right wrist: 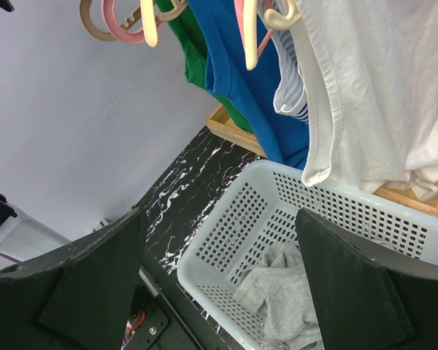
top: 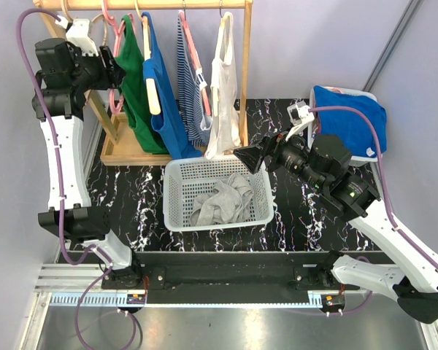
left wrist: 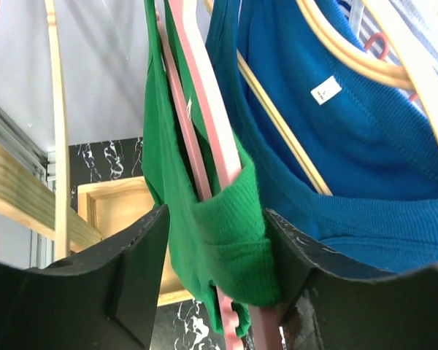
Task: Remove the tank top from the hanger
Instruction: Pick up the hanger from the clothesline.
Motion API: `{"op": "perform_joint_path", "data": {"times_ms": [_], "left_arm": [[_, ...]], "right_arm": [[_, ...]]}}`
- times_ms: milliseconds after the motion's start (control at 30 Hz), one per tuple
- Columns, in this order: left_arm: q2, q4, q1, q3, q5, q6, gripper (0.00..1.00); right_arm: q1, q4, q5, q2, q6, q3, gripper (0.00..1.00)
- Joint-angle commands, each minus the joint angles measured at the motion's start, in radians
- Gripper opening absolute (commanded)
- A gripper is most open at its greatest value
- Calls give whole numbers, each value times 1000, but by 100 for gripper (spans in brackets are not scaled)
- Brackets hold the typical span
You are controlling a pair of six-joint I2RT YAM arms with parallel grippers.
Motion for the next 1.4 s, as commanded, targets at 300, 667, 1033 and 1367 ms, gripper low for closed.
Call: {"op": "perform_joint_path", "data": {"times_ms": [300, 667, 1033, 1367], "left_arm": [[21, 69, -9, 8, 31, 15, 19], [-8, 47, 82, 183, 73, -42, 0], [-150, 72, 315, 183, 328, -210, 0], [-217, 81, 455, 355, 627, -308, 0]], "right_arm": [[-5, 27, -5, -12, 4, 0, 89], [-5, 27, -22, -23, 4, 1, 84], [-5, 19, -43, -70, 19, -3, 84], [-5, 10, -57, -107, 28, 7, 84]]}}
